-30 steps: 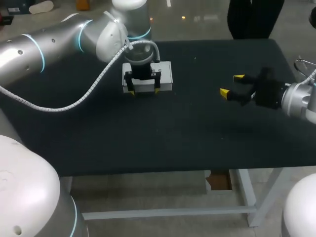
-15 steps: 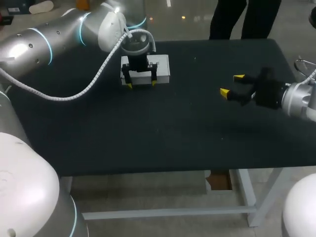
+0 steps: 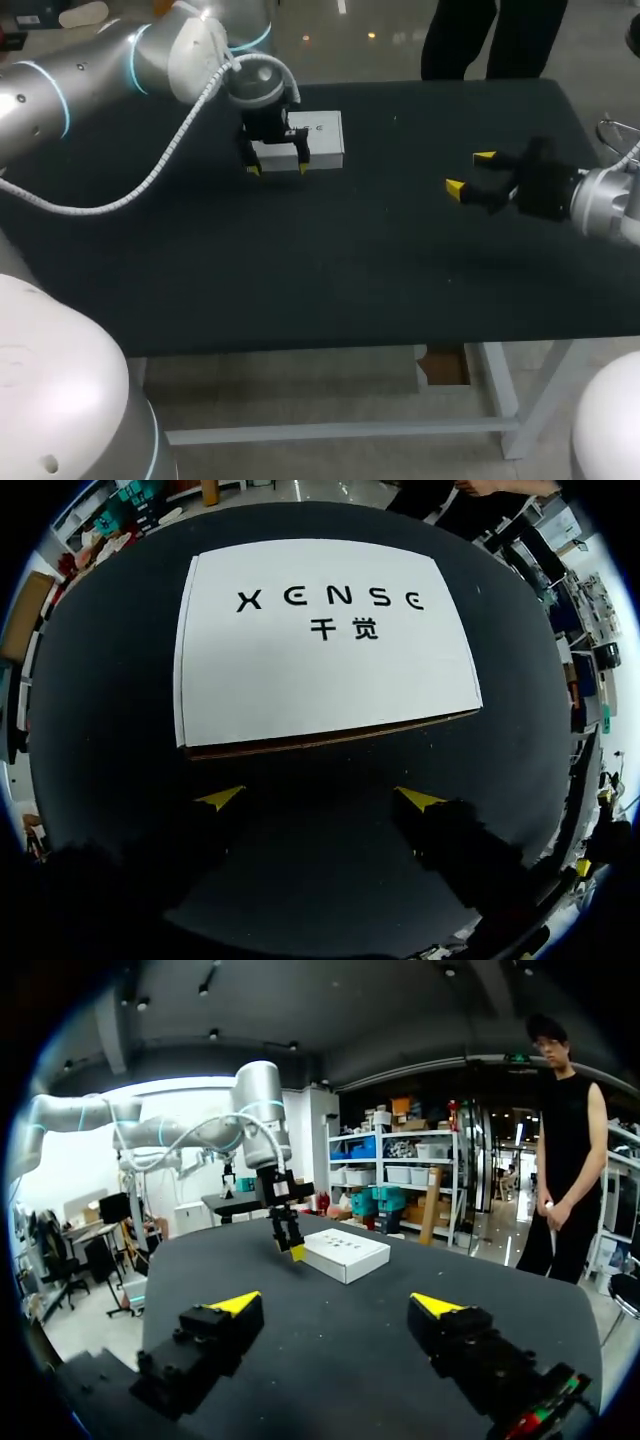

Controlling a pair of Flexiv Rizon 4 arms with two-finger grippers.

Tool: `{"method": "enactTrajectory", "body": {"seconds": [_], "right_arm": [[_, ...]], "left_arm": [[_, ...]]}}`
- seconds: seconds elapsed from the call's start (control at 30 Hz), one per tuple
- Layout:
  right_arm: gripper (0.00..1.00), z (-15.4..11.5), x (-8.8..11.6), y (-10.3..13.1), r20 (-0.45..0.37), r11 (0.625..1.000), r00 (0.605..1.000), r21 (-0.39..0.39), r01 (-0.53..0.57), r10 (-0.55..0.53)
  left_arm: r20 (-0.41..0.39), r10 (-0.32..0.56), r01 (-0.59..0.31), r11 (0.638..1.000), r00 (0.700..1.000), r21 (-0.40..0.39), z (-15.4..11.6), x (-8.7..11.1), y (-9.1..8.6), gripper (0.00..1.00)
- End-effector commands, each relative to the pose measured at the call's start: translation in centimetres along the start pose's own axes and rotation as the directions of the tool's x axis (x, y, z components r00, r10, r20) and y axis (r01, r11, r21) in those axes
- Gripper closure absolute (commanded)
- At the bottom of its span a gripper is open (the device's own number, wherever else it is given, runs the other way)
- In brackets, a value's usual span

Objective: Assemble the packaging by folding the flat box into shape, placing the metal phone stand inside, and closing the box properly

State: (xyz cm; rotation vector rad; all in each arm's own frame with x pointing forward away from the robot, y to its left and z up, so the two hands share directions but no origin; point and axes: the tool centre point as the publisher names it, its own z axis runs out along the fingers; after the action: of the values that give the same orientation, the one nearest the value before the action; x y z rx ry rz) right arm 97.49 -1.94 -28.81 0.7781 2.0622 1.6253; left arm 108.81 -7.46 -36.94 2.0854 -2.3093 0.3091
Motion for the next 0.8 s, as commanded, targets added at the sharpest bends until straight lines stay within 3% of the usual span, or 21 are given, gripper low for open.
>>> {"method": "enactTrajectory", "body": {"seconds": [0.03,0.33,0.63,0.8], "right_arm": [[0.00,0.0,0.0,-0.1,-0.001,1.000,1.000,-0.006,0.001,-0.001],[0.00,0.0,0.0,-0.1,-0.001,1.000,1.000,-0.006,0.001,-0.001],[0.00,0.0,0.0,-0.1,-0.001,1.000,1.000,-0.006,0.001,-0.001],[0.00,0.0,0.0,-0.1,-0.001,1.000,1.000,-0.006,0.001,-0.001]], "left_arm": [[-0.052,0.046,-0.030,0.963,0.998,0.270,-2.8,-1.8,5.7,0.00],[-0.111,0.150,-0.096,0.917,0.982,0.388,-4.0,-3.6,8.0,0.00],[-0.179,0.231,-0.139,0.899,0.956,0.415,-4.8,-4.1,8.0,0.00],[-0.191,0.306,-0.183,0.857,0.933,0.483,-5.6,-4.6,7.7,0.00]]}}
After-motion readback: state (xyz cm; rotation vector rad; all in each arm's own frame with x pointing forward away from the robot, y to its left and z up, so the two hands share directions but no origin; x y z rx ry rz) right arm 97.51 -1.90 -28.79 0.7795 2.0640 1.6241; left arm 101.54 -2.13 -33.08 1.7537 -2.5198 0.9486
